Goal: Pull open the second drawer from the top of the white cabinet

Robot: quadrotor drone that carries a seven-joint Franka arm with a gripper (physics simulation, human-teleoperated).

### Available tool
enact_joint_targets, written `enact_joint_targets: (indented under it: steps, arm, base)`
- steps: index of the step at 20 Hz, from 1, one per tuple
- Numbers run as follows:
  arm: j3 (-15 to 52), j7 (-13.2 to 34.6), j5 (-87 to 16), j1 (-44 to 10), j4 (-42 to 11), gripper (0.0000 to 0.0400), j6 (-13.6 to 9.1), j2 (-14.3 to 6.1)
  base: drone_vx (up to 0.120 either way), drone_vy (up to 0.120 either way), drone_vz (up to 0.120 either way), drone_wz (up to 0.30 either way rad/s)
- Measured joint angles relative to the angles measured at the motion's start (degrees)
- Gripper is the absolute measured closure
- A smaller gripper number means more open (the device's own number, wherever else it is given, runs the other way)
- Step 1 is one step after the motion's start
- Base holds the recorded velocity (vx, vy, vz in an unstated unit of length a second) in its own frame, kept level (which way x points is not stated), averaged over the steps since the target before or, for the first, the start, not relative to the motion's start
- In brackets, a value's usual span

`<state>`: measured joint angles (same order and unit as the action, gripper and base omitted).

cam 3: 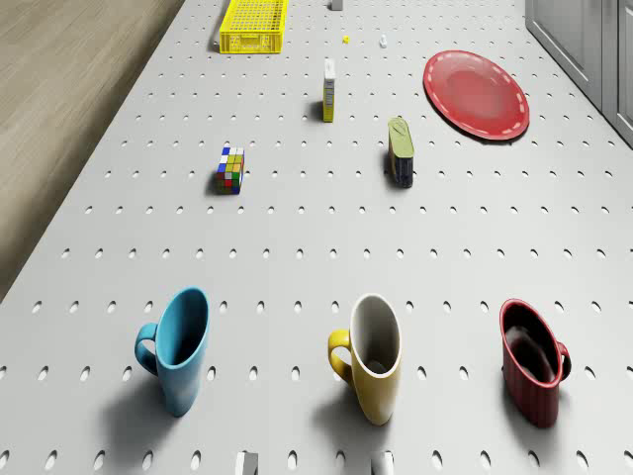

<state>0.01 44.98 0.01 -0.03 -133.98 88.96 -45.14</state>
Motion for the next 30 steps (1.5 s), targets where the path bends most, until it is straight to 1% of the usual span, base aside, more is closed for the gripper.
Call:
enact_joint_targets:
  steps: [2, 5, 9, 13, 15, 19, 28, 29, 30]
  arm:
    - [0.03, -0.04, 0.02, -0.06, 2.39, 0.0053, -2.10, 0.20]
    - [0.07, -0.08, 0.05, -0.13, 6.09, 0.0078, -4.80, 1.06]
    - [0.12, -0.11, 0.08, -0.21, 10.83, 0.0092, -7.73, 2.69]
    - [0.15, -0.13, 0.10, -0.27, 14.19, 0.0097, -9.64, 3.96]
    - [0.17, -0.14, 0.11, -0.29, 15.24, 0.0098, -10.21, 4.36]
    - [0.19, -0.16, 0.13, -0.34, 16.41, 0.0099, -10.78, 4.78]
    - [0.24, -0.19, 0.14, -0.41, 16.94, 0.0100, -10.85, 4.84]
    - [-0.14, -0.22, 0.79, -0.34, 16.93, 0.0100, -10.83, 4.83]
    - [-3.47, -0.90, 6.21, 0.28, 16.73, 0.0099, -10.89, 4.85]
  base:
    - [0.000, 0.000, 0.000, 0.000]
    - [0.000, 0.000, 0.000, 0.000]
    - [0.000, 0.000, 0.000, 0.000]
    - [0.000, 0.000, 0.000, 0.000]
    - [0.000, 0.000, 0.040, 0.000]
    - [0.000, 0.000, 0.120, 0.000]
    - [0.000, 0.000, 0.120, 0.000]
    - [0.000, 0.000, 0.120, 0.000]
    - [0.000, 0.000, 0.040, 0.000]
